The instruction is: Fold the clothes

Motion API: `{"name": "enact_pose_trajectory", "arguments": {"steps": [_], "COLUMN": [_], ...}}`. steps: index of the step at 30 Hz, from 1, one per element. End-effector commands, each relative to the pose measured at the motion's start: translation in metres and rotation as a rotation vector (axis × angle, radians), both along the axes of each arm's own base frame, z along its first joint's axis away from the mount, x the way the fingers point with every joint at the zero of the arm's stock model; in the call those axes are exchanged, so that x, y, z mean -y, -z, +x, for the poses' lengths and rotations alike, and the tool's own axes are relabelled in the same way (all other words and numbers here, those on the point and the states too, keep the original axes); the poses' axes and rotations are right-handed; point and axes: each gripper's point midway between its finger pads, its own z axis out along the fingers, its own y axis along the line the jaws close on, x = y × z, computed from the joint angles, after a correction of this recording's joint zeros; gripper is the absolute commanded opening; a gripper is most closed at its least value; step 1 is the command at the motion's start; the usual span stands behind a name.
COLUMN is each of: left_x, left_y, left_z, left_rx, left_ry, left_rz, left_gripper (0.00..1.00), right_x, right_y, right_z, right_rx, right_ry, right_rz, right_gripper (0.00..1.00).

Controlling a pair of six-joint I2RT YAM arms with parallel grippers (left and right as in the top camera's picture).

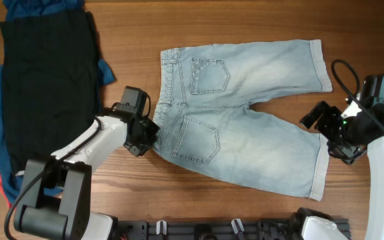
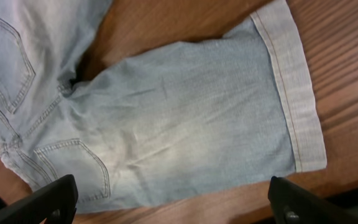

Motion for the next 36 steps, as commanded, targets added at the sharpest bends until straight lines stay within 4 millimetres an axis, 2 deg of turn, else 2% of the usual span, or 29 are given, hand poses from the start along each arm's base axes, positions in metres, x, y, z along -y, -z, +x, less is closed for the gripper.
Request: {"name": "enact_pose_trajectory", "arguments": {"steps": [1, 4, 6, 8, 11, 16, 17, 21, 22, 24, 28, 33, 36], "left_x": [-0.019, -0.028, -0.034, -0.039, -0.044, -0.052, -0.052, -0.052, -0.052, -0.052, -0.052, -0.053, -0.053], "left_y": [0.022, 0.018, 0.015, 0.012, 0.007, -0.001, -0.002, -0.003, -0.003, -0.003, -0.003, -0.002, -0.001], "left_z": [0.007, 0.031, 0.043, 0.056, 0.071, 0.091, 0.095, 0.096, 0.096, 0.096, 0.096, 0.095, 0.093], "left_rx": [0.007, 0.087, 0.130, 0.180, 0.240, 0.316, 0.331, 0.334, 0.334, 0.334, 0.333, 0.329, 0.318], "left_ry": [0.025, -0.024, -0.050, -0.072, -0.096, -0.154, -0.154, -0.173, -0.173, -0.173, -0.173, -0.173, -0.173], "left_rz": [0.044, 0.029, 0.023, 0.017, 0.009, 0.005, 0.003, -0.001, -0.001, 0.000, 0.000, 0.001, 0.004], "left_gripper": [0.04, 0.04, 0.04, 0.04, 0.04, 0.04, 0.04, 0.04, 0.04, 0.04, 0.04, 0.04, 0.04], "right_x": [-0.004, -0.016, -0.024, -0.037, -0.052, -0.071, -0.074, -0.076, -0.077, -0.077, -0.081, -0.074, -0.065], "right_y": [0.000, 0.001, 0.004, 0.012, 0.034, 0.075, 0.082, 0.103, 0.108, 0.119, 0.143, 0.150, 0.155], "right_z": [-0.006, -0.010, -0.015, -0.022, -0.046, -0.094, -0.099, -0.106, -0.106, -0.108, -0.110, -0.106, -0.108], "right_rx": [-0.021, -0.054, -0.096, -0.147, -0.280, -0.496, -0.515, -0.530, -0.525, -0.519, -0.507, -0.483, -0.503], "right_ry": [-0.011, -0.001, 0.070, 0.143, 0.263, 0.361, 0.372, 0.375, 0.375, 0.378, 0.405, 0.488, 0.543], "right_rz": [0.015, 0.027, 0.020, 0.025, 0.041, 0.056, 0.058, 0.060, 0.062, 0.066, 0.098, 0.067, 0.010], "right_gripper": [0.98, 0.96, 0.87, 0.83, 0.79, 0.74, 0.72, 0.49, 0.49, 0.50, 0.65, 0.76, 0.77]}}
